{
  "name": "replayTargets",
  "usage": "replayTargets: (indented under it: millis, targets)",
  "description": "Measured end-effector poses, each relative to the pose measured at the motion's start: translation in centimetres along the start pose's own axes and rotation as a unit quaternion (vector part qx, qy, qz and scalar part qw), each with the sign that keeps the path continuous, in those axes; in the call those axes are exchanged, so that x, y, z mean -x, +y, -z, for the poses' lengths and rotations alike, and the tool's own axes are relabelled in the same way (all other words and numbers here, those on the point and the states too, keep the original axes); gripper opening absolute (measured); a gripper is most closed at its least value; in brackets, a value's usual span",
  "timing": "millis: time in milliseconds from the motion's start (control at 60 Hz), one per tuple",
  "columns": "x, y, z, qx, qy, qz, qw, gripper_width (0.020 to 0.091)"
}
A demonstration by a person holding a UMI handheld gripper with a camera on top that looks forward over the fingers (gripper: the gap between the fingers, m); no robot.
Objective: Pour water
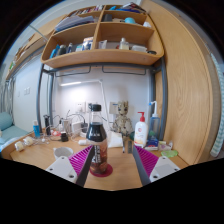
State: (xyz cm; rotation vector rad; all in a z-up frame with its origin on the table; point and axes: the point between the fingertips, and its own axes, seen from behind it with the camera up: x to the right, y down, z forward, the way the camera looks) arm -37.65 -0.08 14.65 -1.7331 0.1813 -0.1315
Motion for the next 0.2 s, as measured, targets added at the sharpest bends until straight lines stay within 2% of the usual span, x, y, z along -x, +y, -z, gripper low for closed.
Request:
replayTargets:
  millis: [200]
  targets:
    - [-0.15,0.45,0.59,-0.006,0.005,-0.008,1.0,0.0779]
